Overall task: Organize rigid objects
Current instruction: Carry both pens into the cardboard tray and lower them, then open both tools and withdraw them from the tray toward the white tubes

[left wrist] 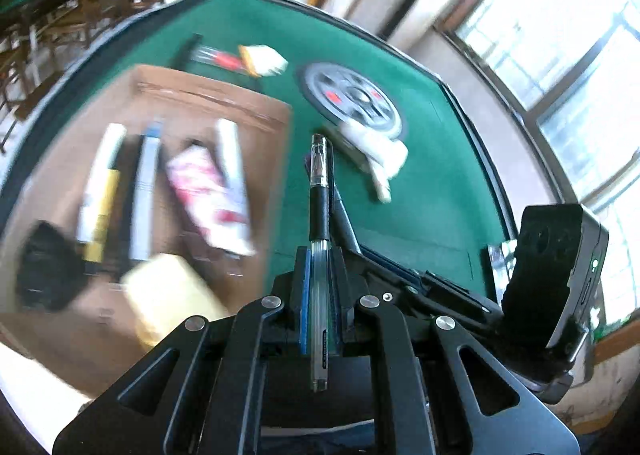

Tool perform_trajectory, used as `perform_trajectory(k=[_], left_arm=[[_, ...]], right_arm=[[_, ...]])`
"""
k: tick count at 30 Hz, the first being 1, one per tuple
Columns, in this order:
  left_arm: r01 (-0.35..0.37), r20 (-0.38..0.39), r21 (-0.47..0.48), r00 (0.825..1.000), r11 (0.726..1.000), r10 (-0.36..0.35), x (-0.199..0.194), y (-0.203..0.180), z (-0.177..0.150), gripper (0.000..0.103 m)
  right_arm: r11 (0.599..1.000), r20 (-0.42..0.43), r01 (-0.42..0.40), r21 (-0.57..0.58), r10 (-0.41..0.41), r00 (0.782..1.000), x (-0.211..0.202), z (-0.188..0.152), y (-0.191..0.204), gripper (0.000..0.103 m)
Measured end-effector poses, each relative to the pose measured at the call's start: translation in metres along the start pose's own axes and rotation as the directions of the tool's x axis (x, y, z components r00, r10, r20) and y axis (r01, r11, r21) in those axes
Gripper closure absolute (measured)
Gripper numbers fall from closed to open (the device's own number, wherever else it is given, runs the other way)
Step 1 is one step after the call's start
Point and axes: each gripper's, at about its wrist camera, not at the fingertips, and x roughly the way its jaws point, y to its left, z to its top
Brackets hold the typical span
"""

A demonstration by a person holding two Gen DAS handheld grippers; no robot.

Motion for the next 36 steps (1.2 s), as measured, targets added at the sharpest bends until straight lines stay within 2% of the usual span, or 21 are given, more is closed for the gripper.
perform_trajectory(k=[6, 11, 15, 25, 36], left_arm=[[-0.029, 0.071, -0.111, 0.997, 0.993, 0.037, -0.026, 0.069, 0.022, 0.095], [-0.053, 0.033, -0.169, 0.998, 0.984, 0.059, -0.009, 0.106, 0.034, 0.095], [-0.101, -0.020, -0.170, 0.995, 0.980, 0.099, 0.011, 0.116, 0.035, 0.095], [-0.206, -0.049, -0.156, 0.978, 0.966, 0.200, 0.027, 0.127, 0.033, 0.095], [-0.204, -0.083, -0.137, 0.977, 0.969, 0.194, 0.034, 0.131, 0.036, 0.095]], right_arm=[[0.998, -0.066, -0.023, -0.059, 0.019, 0.998, 0.048, 0.023, 0.047, 0.088], [0.997, -0.105, -0.003, -0.076, -0.005, 0.994, 0.081, 0.039, 0.055, 0.088], [0.997, -0.125, 0.018, -0.080, -0.028, 0.992, 0.099, 0.042, 0.054, 0.088], [0.989, -0.165, 0.071, -0.130, -0.092, 0.982, 0.119, 0.039, 0.060, 0.088], [0.966, -0.159, 0.158, -0.204, -0.192, 0.968, 0.124, 0.036, 0.070, 0.088]])
